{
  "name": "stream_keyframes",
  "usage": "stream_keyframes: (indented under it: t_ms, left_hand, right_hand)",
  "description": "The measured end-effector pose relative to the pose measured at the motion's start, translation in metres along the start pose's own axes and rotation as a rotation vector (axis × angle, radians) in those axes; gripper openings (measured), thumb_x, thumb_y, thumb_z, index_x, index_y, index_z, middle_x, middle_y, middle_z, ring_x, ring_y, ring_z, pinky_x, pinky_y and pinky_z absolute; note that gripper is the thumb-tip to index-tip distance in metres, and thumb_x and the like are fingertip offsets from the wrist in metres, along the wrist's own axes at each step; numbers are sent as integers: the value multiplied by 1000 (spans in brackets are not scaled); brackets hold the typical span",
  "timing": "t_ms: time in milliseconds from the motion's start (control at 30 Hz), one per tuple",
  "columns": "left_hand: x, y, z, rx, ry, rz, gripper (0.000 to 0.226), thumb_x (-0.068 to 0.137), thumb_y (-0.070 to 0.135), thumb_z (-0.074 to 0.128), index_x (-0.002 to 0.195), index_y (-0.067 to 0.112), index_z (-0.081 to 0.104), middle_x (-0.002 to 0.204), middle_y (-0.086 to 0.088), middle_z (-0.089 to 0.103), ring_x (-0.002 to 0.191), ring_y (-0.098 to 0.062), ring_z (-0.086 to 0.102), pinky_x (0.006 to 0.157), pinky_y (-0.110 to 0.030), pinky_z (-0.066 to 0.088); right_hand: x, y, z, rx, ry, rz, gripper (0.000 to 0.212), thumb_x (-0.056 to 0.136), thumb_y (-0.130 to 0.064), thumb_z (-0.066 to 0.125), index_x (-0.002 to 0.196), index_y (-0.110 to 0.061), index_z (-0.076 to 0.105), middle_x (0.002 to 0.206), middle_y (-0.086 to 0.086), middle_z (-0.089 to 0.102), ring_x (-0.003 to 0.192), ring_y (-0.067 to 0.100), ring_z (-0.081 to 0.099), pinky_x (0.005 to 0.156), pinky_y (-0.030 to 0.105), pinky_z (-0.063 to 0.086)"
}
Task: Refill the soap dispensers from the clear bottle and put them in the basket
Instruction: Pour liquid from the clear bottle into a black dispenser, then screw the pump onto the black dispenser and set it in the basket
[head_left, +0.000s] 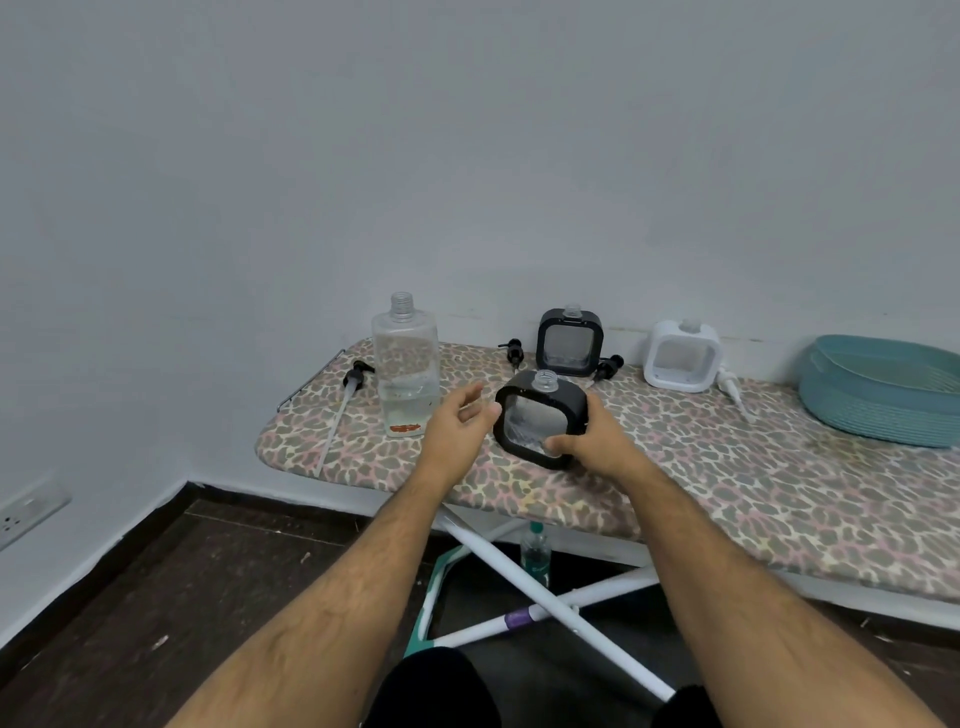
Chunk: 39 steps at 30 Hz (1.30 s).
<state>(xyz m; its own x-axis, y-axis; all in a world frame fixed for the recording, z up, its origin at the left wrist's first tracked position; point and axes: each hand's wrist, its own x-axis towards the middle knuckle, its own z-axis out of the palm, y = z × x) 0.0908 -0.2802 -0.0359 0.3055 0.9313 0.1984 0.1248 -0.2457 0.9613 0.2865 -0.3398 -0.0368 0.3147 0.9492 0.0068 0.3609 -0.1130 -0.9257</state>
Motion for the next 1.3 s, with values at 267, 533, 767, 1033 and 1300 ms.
stream_keyframes:
  t_ms: [267,533,767,1033,1300]
  left_hand:
    - [-1,-14,4,-61,-89,-14,69,90,24,71,150,25,37,148,4,46,134,-13,45,106,-33,45]
    - [7,-21,6,-102,-29,7,49,87,21,74,129,26,49,114,14,61,101,5,59,74,-6,48]
    - [17,-30,13,-213,-12,9,37,85,52,54,107,23,60,102,5,70,97,-7,67,83,-25,54]
    - [21,-41,10,-234,-26,-4,49,86,63,55,113,23,63,109,-1,71,108,-19,67,97,-43,53]
    - [23,-45,8,-258,-42,-26,32,97,44,51,115,19,61,105,5,72,104,-13,68,90,-32,55]
  right_hand:
    - [13,3,1,51,-70,-60,89,74,6,80,144,-34,44,126,1,63,107,22,68,87,47,59]
    - [23,6,5,97,-198,-75,89,78,7,77,150,-27,39,128,-1,63,112,12,65,85,25,55]
    - [35,-7,-22,87,-372,-49,78,81,-9,63,151,-23,35,138,1,54,119,18,59,99,37,51]
    - [114,-45,-22,-38,51,-60,14,96,-22,60,105,-13,67,104,6,69,98,25,72,81,43,59]
    - [188,-73,27,-615,-32,-75,21,95,-19,62,113,-7,64,98,11,68,72,26,73,71,43,63]
